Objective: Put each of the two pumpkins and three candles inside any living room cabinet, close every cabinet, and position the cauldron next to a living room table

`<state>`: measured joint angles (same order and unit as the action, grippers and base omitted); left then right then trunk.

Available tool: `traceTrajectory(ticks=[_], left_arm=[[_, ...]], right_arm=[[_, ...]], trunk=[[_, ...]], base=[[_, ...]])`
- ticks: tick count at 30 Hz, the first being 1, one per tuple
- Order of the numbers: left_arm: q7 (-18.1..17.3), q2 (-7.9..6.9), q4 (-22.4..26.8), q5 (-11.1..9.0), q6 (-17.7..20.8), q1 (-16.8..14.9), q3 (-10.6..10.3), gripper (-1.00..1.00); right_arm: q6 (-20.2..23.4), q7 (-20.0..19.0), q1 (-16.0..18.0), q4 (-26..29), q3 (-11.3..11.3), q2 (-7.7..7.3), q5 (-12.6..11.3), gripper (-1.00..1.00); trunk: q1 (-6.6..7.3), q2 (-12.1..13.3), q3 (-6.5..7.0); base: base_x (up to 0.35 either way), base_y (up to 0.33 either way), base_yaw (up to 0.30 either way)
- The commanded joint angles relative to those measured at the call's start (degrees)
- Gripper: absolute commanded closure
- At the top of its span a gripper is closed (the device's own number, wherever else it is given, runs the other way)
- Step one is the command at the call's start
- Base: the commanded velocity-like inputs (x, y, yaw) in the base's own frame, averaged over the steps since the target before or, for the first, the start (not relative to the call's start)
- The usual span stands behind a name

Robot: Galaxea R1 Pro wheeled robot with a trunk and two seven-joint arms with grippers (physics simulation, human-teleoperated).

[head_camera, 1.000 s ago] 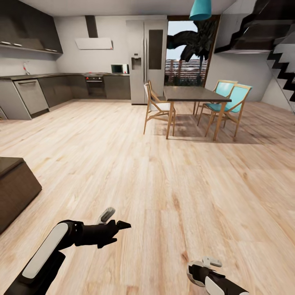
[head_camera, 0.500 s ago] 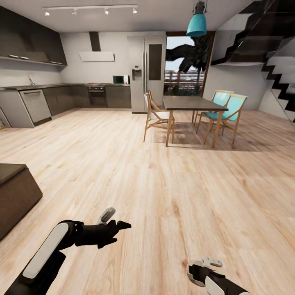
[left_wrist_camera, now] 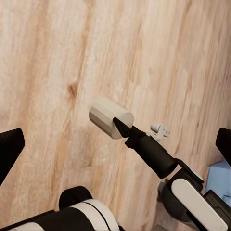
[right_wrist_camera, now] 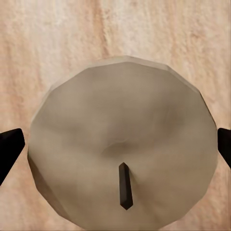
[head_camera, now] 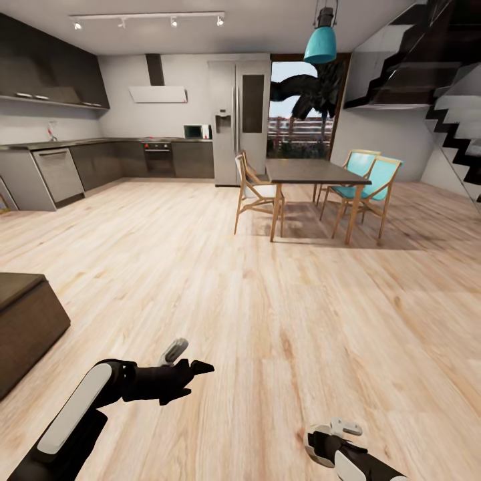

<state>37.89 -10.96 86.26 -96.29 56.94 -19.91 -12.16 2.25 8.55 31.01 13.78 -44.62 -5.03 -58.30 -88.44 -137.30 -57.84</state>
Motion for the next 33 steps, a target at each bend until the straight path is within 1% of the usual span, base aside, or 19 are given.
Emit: traceTrajectory(ticks=[1, 10, 12, 16, 20, 33], left_arm=[[0.6, -0.03, 0.1, -0.6, 0.0, 0.0, -0.1, -1.00], [0.6, -0.03, 0.1, -0.6, 0.0, 0.0, -0.1, -1.00], [0.6, -0.03, 0.1, -0.6, 0.0, 0.0, -0.1, -1.00], [0.6, -0.03, 0.1, -0.6, 0.0, 0.0, -0.1, -1.00], [0.6, -0.03, 0.1, -0.6, -0.1, 0.0, -0.1, -1.00], [0.6, -0.03, 0.1, -0.6, 0.0, 0.0, -0.1, -1.00]], right_arm=[[0.2, 0.4, 0.0, 0.2, -0.5, -0.07, -0.4, 1.00], [0.2, 0.3, 0.0, 0.2, -0.5, -0.07, -0.4, 1.00], [0.2, -0.4, 0.0, 0.2, -0.4, -0.07, -0.5, 1.00], [0.2, -3.4, 0.0, 0.2, -0.3, -0.07, -0.5, 1.00], [0.3, -4.0, 0.0, 0.2, -0.3, -0.07, -0.5, 1.00], [0.2, -4.3, 0.0, 0.1, -0.3, -0.07, -0.5, 1.00]], trunk=[[0.24, 0.4, 0.13], [2.21, 4.0, 1.74], [2.65, 4.8, 2.10], [3.53, 6.4, 2.82], [4.41, 8.0, 3.54], [4.41, 8.0, 3.54]], base=[[0.000, 0.000, 0.000], [0.000, 0.000, 0.000], [0.000, 0.000, 0.000], [0.000, 0.000, 0.000], [0.000, 0.000, 0.000], [0.000, 0.000, 0.000]])
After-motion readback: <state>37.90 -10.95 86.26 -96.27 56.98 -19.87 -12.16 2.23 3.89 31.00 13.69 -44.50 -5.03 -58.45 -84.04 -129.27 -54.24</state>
